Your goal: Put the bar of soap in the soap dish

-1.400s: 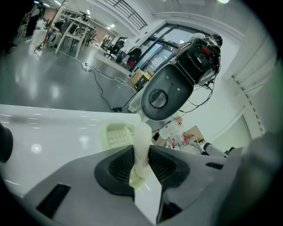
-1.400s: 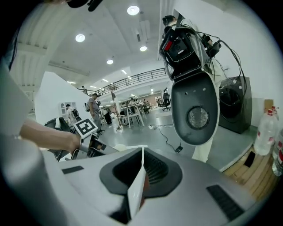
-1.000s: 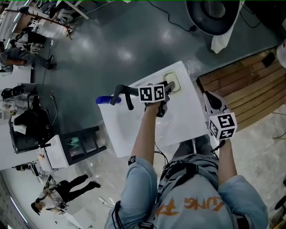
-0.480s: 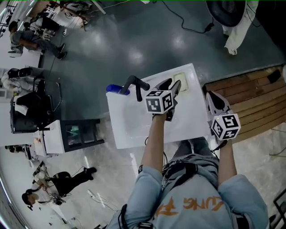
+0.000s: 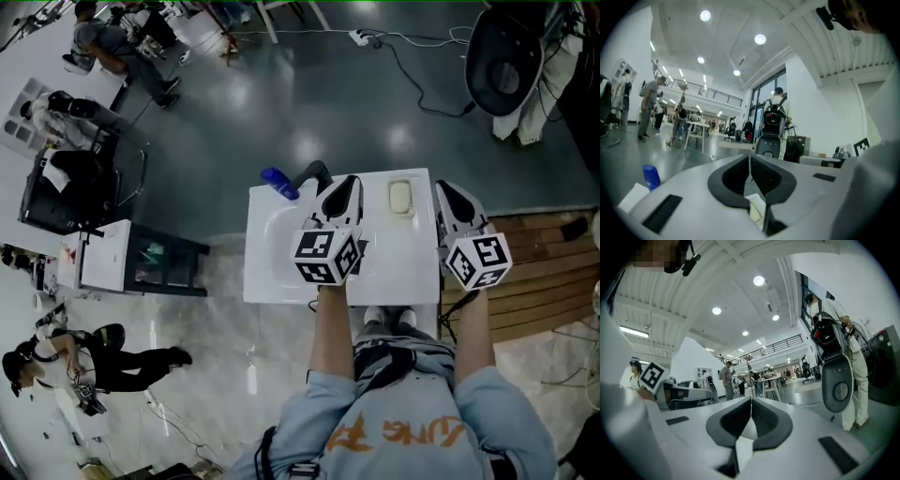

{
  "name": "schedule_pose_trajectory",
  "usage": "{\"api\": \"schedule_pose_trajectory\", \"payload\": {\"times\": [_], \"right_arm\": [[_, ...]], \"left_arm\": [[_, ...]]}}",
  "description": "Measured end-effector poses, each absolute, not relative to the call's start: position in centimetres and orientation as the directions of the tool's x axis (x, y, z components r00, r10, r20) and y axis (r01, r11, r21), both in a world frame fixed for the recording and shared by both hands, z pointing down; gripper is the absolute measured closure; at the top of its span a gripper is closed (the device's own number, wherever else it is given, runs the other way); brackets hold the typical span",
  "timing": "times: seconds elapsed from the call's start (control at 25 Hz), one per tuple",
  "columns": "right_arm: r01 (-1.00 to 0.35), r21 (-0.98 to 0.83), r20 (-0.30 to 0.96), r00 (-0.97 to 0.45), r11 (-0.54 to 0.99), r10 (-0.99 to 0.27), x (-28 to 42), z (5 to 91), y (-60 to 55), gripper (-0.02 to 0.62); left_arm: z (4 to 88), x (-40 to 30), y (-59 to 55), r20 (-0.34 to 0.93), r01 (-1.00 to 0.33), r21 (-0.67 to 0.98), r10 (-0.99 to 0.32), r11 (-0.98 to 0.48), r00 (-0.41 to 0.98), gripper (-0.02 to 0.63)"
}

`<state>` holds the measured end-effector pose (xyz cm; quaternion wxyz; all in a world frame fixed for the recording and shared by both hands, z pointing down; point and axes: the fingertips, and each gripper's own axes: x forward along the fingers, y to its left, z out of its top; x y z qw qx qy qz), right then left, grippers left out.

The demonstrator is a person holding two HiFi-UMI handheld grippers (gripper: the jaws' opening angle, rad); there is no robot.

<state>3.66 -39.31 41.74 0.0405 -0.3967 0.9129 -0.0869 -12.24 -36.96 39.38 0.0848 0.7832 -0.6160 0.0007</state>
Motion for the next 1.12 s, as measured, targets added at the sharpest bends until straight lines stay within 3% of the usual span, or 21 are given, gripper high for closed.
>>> {"api": "schedule_pose_trajectory", "payload": {"times": [0.24,1.12], "right_arm": [[-0.757,-0.115,-0.018,-0.646,0.643,-0.763,3.9,39.4,-40.3,0.569],[-0.756,0.048,-0.025,-0.655,0.653,-0.755,3.0,36.6,-42.1,0.568]], "left_arm": [[37.7,-11.1,-34.6,-0.001,-0.985,-0.075,-0.988,-0.154,0.154,0.583],[35.6,-11.6,-36.3,-0.050,-0.988,-0.067,-0.988,-0.140,0.144,0.583]]}}
